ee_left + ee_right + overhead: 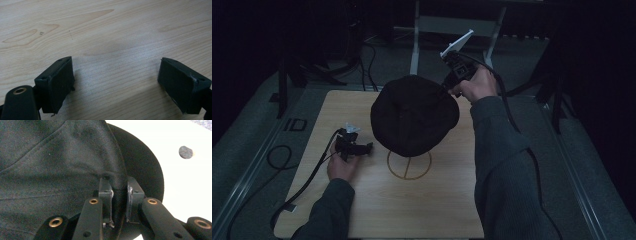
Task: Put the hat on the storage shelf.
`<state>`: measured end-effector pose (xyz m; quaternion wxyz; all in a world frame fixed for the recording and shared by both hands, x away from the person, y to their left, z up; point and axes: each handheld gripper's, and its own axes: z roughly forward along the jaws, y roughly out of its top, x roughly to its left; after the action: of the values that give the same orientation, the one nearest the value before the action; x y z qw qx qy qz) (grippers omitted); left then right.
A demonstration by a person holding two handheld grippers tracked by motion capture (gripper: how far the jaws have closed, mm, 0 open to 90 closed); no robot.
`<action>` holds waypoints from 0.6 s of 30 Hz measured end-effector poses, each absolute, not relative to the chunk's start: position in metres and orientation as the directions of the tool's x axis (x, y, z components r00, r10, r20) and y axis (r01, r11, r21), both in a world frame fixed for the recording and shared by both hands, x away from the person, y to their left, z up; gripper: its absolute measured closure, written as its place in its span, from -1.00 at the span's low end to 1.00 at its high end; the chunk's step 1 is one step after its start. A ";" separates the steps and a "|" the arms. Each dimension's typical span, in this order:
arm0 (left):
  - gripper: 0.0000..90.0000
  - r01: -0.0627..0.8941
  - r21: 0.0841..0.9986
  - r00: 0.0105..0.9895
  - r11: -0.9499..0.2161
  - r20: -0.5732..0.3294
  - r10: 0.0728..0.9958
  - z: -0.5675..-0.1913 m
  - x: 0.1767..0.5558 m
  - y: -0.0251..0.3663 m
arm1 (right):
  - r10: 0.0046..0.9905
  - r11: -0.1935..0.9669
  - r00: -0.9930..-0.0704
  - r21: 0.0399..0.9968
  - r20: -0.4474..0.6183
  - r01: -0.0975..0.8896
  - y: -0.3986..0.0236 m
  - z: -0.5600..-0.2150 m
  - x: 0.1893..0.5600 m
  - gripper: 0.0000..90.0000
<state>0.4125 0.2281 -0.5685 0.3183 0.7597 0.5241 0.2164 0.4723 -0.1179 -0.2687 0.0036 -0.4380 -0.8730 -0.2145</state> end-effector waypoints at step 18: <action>-0.71 0.659 0.710 0.357 -0.249 -0.005 0.934 -0.568 0.412 0.228 | 0.744 0.563 -0.639 0.332 0.194 0.757 -0.093 -0.294 0.475 0.72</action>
<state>0.4125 0.2282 -0.5684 0.3179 0.7600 0.5241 0.2160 0.4748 -0.0934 -0.2938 0.0160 -0.4244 -0.8840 -0.1954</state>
